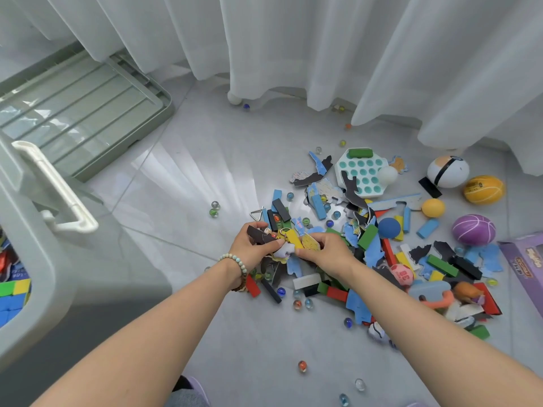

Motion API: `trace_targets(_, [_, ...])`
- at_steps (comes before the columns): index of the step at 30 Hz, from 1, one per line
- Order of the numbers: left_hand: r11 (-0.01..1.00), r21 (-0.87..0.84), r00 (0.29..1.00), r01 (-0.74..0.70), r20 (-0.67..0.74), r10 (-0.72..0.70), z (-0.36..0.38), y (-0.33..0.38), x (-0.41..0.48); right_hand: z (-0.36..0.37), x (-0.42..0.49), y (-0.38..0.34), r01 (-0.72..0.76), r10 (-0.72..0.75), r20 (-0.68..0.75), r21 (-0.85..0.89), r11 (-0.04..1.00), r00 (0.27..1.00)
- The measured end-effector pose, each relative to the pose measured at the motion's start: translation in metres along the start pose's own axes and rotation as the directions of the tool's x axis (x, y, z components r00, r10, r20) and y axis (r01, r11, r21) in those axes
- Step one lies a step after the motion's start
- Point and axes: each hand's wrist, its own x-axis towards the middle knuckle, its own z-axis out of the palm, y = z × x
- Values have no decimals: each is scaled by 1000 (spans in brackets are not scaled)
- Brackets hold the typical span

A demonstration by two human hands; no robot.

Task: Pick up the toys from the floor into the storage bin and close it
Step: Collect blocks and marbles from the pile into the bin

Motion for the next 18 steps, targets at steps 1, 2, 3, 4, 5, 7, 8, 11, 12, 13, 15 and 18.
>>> trace_targets(1, [1000, -12, 1000, 6, 4, -6, 1, 2, 0, -2, -1, -1, -14, 14, 11, 23, 1000, 1000])
trace_targets(2, [1000, -29, 1000, 11, 9, -11, 3, 5, -1, -5, -2, -3, -29, 28, 22, 51, 998, 999])
trace_targets(3, [998, -56, 1000, 21, 12, -20, 3, 7, -1, -7, -4, -4, -48, 46, 28, 87, 995, 999])
trace_targets(4, [996, -82, 999, 35, 13, -34, 4, 11, -2, -11, -5, -6, -65, 62, 25, 133, 989, 998])
trace_targets(5, [994, -100, 999, 43, 13, -42, 3, 16, -3, -15, -7, -10, -74, 72, 15, 178, 981, 997])
trace_targets(7, [995, -101, 1000, 23, 8, -23, -1, 33, -7, -27, -13, -22, -76, 82, -18, 215, 974, 996])
trace_targets(8, [996, -92, 1000, -2, 3, 2, -3, 45, -10, -33, -17, -30, -74, 83, -32, 222, 972, 996])
trace_targets(11, [992, -70, 994, -108, -22, 106, -14, 94, -26, -51, -36, -67, -39, 45, -22, 238, 970, 999])
trace_targets(12, [986, -77, 988, -151, -29, 149, -19, 114, -35, -55, -45, -84, -15, 17, -8, 227, 974, 1000])
trace_targets(13, [978, -83, 981, -192, -38, 190, -26, 133, -44, -58, -55, -103, 9, -11, 6, 212, 977, 1000])
trace_targets(15, [960, -84, 962, -267, -76, 261, -46, 169, -68, -57, -77, -146, 72, -79, 29, 184, 980, 996])
trace_targets(18, [924, -120, 927, -363, -153, 343, -90, 213, -114, -40, -112, -211, 171, -182, 56, 165, 971, 982])
